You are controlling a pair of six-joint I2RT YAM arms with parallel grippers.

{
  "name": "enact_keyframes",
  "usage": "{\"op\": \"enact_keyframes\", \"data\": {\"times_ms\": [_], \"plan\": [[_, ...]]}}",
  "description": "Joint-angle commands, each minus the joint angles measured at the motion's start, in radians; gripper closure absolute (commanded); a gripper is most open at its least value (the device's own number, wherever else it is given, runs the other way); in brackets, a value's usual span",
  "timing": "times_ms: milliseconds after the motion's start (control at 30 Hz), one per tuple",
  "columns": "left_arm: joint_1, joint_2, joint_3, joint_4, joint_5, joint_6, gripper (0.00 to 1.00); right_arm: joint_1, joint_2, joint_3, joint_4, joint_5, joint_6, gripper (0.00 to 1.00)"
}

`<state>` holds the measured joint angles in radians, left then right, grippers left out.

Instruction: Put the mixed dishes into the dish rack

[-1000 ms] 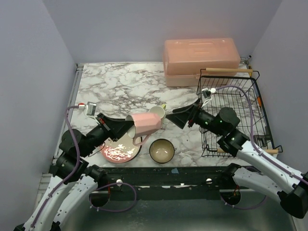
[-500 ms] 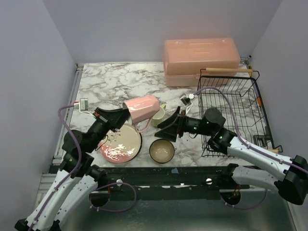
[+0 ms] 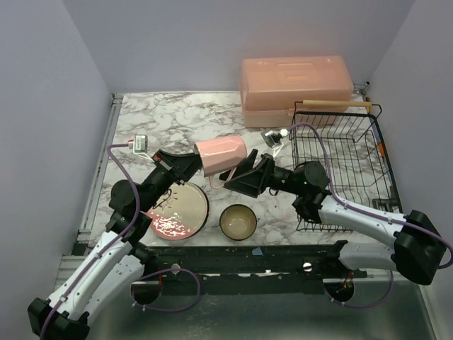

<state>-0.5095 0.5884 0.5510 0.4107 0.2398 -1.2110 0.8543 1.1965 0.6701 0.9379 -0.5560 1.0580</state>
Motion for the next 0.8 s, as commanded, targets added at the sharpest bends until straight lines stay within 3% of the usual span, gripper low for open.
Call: {"op": "enact_keyframes", "data": {"times_ms": [0,167,533,567,667,733,767], "plan": [[0.005,0.049,-0.019,0.243,0.084,-0.085,1.0,0.003,0.021,0.012,0.101,0.061,0.058,0.22],[0.003,0.104,-0.088,0.364,0.095,-0.166,1.0,0.005,0.018,0.018,0.023,0.136,0.039,0.42],[-0.014,0.202,-0.1,0.433,0.131,-0.199,1.0,0.015,0.063,0.069,-0.079,0.194,0.024,0.48],[-0.014,0.206,-0.106,0.439,0.13,-0.206,1.0,0.016,0.063,0.069,-0.084,0.205,0.021,0.54],[-0.015,0.218,-0.11,0.438,0.136,-0.206,1.0,0.015,0.064,0.077,-0.129,0.231,0.006,0.9],[-0.015,0.221,-0.113,0.43,0.136,-0.217,1.0,0.015,0.064,0.08,-0.153,0.254,0.002,0.99],[-0.015,0.217,-0.119,0.428,0.132,-0.224,1.0,0.016,0.062,0.081,-0.161,0.27,0.005,0.99]]}}
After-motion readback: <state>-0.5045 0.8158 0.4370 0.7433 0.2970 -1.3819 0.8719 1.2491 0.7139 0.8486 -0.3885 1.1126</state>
